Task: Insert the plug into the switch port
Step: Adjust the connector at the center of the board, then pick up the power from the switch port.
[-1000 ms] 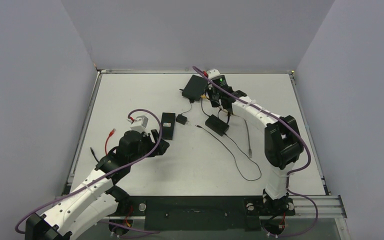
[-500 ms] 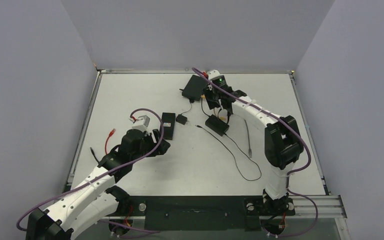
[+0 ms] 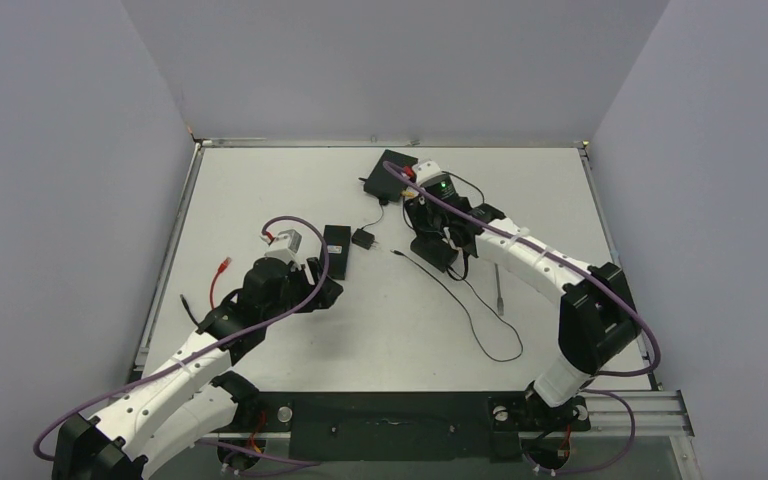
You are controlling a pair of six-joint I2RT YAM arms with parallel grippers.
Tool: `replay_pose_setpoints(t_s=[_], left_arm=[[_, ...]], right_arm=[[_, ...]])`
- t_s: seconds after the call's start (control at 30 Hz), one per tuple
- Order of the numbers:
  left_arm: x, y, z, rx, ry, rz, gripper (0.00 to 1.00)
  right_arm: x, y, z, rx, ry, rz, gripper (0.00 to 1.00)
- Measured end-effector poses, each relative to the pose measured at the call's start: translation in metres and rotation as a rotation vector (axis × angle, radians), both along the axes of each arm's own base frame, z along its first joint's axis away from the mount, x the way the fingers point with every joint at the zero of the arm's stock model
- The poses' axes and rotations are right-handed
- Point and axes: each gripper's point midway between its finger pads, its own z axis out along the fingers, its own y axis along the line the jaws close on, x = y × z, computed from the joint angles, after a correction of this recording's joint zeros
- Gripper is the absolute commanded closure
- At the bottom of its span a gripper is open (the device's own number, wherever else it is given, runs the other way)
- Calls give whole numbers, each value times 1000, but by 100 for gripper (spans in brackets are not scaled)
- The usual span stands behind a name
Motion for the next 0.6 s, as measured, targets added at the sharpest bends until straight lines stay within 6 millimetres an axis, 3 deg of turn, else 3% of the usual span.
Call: replay_pose_setpoints(t_s=[0.07, 0.27, 0.6], left_arm=[[0, 0, 0, -2, -3, 0, 40], [0, 0, -1, -3, -4, 0, 40], [0, 4, 3, -13, -21, 13, 40]], right_arm=[[-11, -4, -2, -14, 11, 5, 42], [-41, 20, 3, -28, 9, 120, 42], [-64, 37, -2, -66, 32, 227, 42]])
